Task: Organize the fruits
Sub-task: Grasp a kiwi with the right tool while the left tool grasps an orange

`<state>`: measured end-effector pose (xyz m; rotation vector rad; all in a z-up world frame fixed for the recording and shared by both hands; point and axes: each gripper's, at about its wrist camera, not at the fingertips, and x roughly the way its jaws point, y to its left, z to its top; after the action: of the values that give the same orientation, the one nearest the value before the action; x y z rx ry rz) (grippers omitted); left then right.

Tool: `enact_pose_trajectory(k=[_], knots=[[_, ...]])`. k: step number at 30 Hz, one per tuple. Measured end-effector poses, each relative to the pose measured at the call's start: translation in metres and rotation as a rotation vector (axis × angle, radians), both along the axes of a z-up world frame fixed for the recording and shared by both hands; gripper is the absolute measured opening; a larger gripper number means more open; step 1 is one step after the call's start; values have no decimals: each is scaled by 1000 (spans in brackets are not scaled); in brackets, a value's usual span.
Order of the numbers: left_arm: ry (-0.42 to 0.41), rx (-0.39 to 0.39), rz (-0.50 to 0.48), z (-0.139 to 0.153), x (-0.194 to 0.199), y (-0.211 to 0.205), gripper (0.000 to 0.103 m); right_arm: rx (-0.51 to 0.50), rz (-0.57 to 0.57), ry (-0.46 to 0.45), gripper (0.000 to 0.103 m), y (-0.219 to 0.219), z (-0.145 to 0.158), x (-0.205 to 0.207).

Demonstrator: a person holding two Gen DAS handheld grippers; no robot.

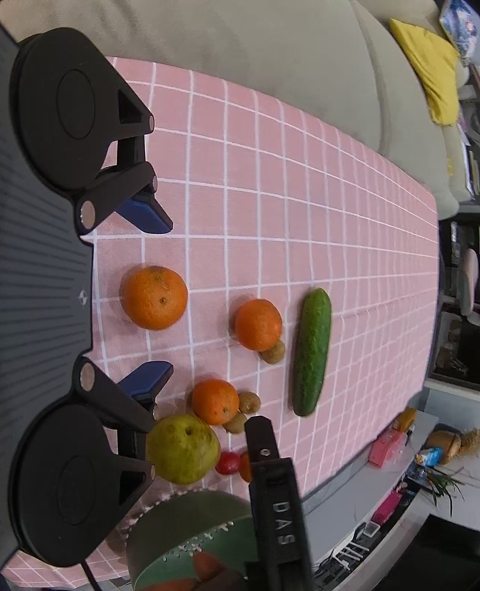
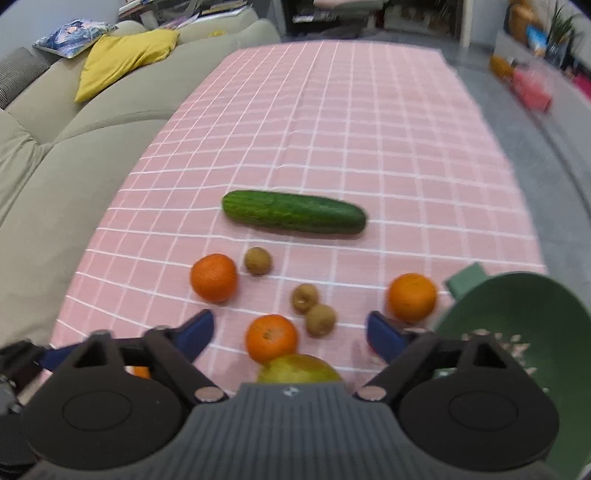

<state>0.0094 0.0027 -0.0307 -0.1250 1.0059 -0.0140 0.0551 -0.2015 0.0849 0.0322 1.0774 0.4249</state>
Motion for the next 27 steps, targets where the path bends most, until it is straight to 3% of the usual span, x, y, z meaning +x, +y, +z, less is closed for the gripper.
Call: enact_pose_trajectory(k=[5, 10, 17, 21, 23, 25, 27], knots=[[21, -13, -7, -9, 4, 3, 92, -19, 42, 23, 75, 13, -11, 13], [39, -25, -15, -15, 8, 5, 92, -82, 43, 68, 62, 16, -21, 38], [56, -65, -13, -19, 11, 11, 91, -255, 195, 197, 61, 31, -38, 66], [67, -77, -8, -24, 15, 11, 89, -270, 223, 234, 59, 31, -43, 68], [78, -85, -8, -28, 16, 12, 87, -262, 228, 251, 53, 30, -43, 72], [85, -84, -1, -30, 17, 12, 86, -291, 254, 259, 36, 32, -44, 72], [84, -89, 3, -31, 18, 13, 85, -315, 273, 263, 34, 35, -43, 74]])
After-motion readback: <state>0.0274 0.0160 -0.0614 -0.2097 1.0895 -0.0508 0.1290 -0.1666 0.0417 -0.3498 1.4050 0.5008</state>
